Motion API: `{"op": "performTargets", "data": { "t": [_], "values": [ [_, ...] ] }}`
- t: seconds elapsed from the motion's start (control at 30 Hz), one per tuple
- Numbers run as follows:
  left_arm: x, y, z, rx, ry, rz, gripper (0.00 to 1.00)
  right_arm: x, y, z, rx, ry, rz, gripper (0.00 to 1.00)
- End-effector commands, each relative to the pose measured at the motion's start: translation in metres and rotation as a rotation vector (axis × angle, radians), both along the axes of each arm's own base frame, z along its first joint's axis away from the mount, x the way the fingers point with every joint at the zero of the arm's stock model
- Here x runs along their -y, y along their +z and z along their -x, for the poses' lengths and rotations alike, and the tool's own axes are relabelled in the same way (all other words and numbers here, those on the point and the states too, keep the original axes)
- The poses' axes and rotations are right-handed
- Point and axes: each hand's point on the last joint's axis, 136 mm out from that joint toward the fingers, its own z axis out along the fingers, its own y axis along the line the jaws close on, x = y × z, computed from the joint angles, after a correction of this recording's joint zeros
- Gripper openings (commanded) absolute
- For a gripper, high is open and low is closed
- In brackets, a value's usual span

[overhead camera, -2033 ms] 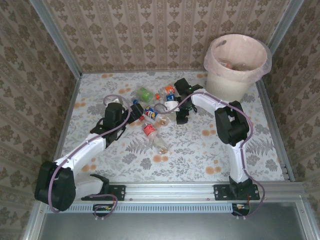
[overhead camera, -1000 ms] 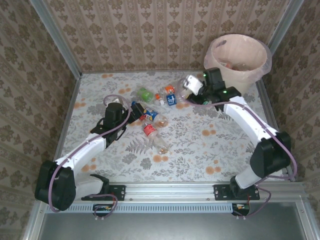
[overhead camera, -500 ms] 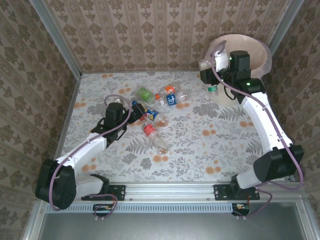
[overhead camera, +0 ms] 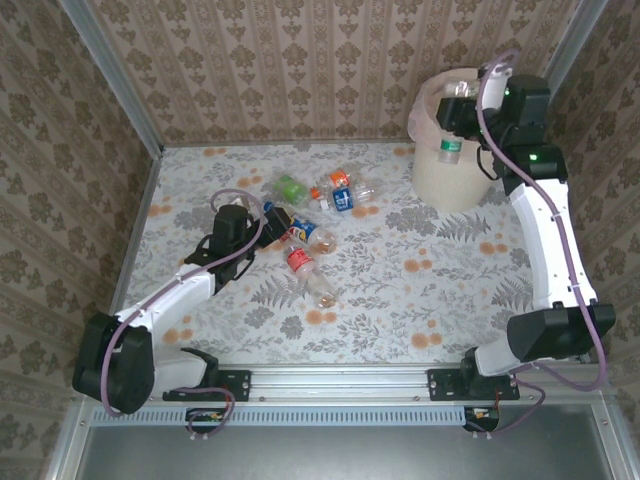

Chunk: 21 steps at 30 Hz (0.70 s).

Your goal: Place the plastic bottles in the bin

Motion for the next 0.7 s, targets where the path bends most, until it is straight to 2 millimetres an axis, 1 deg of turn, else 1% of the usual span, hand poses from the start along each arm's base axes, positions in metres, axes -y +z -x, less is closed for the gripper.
{"op": "performTargets", "data": {
  "t": [0.0, 0.1, 0.27, 0.33, 0.43, 0.67],
  "values": [
    [0.005, 0.006, -0.002, 0.016, -0.009, 0.021, 1.00, 0.038, 0.010, -0.009, -0.011, -0.163, -0.012, 0.49],
    [0.004, 0.005, -0.003, 0.014, -0.005, 0.018, 1.00, 0.064, 0.008, -0.021, -0.042, -0.238, -0.008, 0.49],
    [0.005, 0.003, -0.003, 0.008, -0.006, 0.022, 1.00, 0.087, 0.010, -0.043, -0.048, -0.305, 0.000, 0.50],
    [0.005, 0.003, -0.002, 0.007, -0.006, 0.023, 1.00, 0.098, 0.007, -0.052, -0.056, -0.362, 0.020, 0.51],
    [0.004, 0.002, -0.002, 0.006, -0.002, 0.022, 1.00, 0.118, -0.004, -0.065, -0.080, -0.456, 0.063, 0.54],
    [0.002, 0.001, -0.001, 0.004, 0.002, 0.018, 1.00, 0.137, -0.030, -0.096, -0.101, -0.529, 0.124, 0.60]
  ]
}}
